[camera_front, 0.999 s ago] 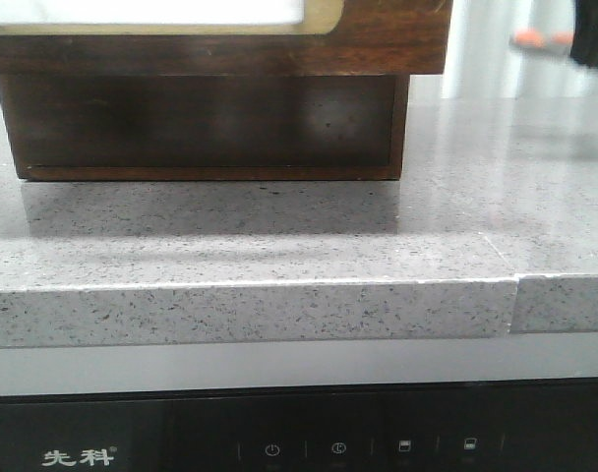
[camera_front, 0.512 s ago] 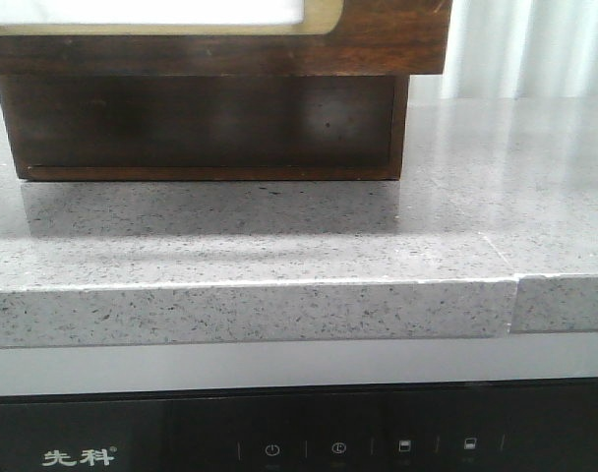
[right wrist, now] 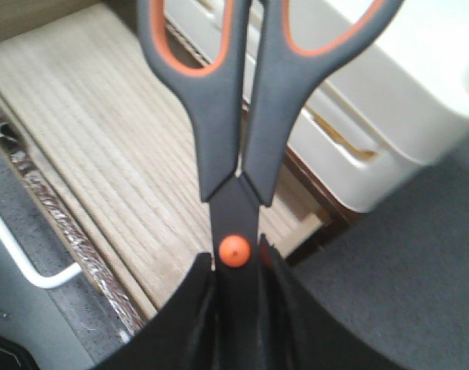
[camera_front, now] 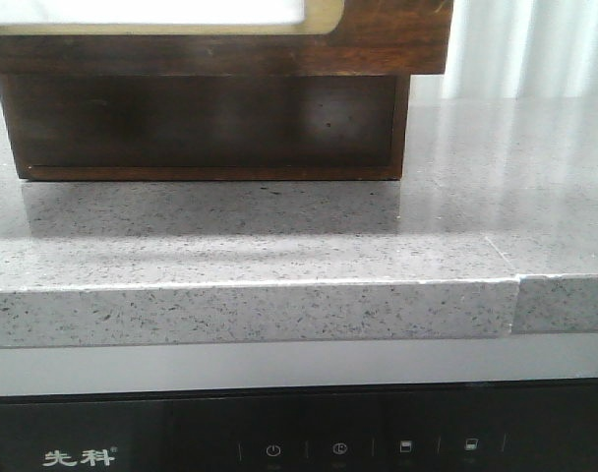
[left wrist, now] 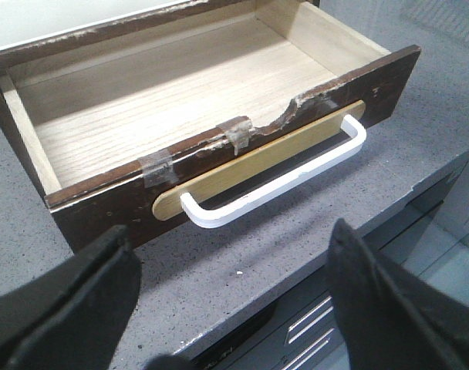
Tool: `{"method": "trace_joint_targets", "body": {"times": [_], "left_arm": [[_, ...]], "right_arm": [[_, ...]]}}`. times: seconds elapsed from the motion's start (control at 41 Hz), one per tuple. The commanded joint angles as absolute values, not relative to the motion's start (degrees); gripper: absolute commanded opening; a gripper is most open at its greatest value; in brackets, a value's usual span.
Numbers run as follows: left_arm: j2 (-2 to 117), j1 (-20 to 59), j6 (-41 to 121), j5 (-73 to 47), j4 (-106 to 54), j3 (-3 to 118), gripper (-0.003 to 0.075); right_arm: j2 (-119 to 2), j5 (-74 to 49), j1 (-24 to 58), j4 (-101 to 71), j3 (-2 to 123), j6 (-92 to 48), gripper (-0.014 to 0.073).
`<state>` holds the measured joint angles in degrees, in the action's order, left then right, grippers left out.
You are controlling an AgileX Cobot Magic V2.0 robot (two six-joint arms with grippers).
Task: Put scissors in drawer with both arms
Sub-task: 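Carry the scissors with the right gripper over the open drawer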
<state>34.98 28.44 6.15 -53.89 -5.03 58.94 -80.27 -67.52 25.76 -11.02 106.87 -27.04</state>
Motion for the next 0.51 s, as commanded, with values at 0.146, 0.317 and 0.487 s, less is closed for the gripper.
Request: {"method": "trace_joint_targets", "body": {"times": [0.146, 0.317, 0.487], "left_arm": [[35.5, 28.93, 5.64, -49.43, -5.89, 60.74, 0.0493], [35.5, 28.93, 5.64, -49.43, -5.89, 60.74, 0.0493], [35.5, 28.93, 5.64, -49.43, -5.89, 60.74, 0.0493]], "right_arm": [[-86.01, -58.93, 32.13, -13.03, 107.97, -36.76, 0.0045], [-91.12, -56.06, 35.13, -12.98, 108.76, -41.06, 0.0045], [-96.38, -57.06, 35.66, -12.92, 112.69, -42.34, 0.0045]]}}
